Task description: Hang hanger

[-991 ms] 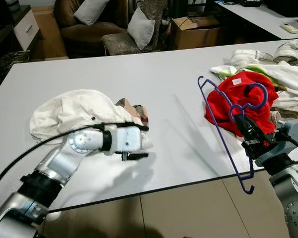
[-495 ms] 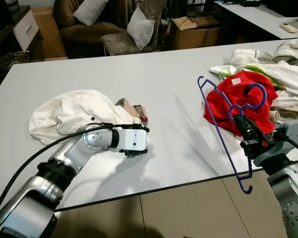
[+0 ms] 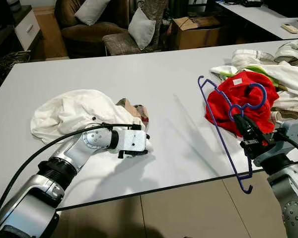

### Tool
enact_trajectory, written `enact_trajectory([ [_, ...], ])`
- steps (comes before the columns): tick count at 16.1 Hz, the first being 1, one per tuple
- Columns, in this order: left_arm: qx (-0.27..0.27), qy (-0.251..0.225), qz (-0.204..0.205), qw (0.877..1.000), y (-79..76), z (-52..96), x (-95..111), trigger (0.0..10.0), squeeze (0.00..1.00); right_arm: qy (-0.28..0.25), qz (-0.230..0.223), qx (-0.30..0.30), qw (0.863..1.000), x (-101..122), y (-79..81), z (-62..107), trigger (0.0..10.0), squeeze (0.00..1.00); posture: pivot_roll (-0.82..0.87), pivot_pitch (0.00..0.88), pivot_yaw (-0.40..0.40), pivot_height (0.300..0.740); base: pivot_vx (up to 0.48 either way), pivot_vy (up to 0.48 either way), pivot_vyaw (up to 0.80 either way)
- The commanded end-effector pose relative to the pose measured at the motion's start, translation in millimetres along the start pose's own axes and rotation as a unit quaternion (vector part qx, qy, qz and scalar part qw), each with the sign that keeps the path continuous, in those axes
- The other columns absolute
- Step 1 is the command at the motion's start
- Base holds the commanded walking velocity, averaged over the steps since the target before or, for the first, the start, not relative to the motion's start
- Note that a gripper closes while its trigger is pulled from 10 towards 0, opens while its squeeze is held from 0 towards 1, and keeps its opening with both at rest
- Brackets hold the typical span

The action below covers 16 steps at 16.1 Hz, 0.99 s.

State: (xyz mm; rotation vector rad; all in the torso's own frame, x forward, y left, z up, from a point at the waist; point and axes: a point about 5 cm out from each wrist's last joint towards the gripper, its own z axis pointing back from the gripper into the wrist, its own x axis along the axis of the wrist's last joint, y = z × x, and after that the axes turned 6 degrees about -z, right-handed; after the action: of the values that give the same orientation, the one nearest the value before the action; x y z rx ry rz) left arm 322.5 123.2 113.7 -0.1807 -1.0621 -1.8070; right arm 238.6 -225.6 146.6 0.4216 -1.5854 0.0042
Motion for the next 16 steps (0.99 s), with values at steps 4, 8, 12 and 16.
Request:
enact_trajectory([
  [4,0.043,-0.038,0.058,0.997,13.2,4.4,3,0.0,0.00,-0.005,0.006,0.005,1.000,2,0.4,-2.7,10.0,0.00,-0.17,0.000,0.029,0.740,0.000,0.000,0.00],
  [8,0.184,-0.070,0.153,0.968,53.0,9.9,12,0.0,0.00,-0.024,-0.029,0.063,0.997,11,9.7,5.9,10.0,0.00,-0.17,0.000,0.033,0.740,0.000,0.000,0.00],
  [12,0.363,-0.106,0.221,0.899,107.9,38.3,21,0.0,0.00,-0.012,-0.079,0.193,0.978,20,29.0,28.1,10.0,0.00,-0.17,0.000,0.049,0.740,0.000,0.000,0.00],
  [16,0.450,-0.150,0.234,0.849,151.2,76.9,38,0.0,0.00,0.001,-0.116,0.237,0.965,16,41.0,36.6,10.0,0.00,-0.17,0.000,0.054,0.740,0.000,0.000,0.00],
])
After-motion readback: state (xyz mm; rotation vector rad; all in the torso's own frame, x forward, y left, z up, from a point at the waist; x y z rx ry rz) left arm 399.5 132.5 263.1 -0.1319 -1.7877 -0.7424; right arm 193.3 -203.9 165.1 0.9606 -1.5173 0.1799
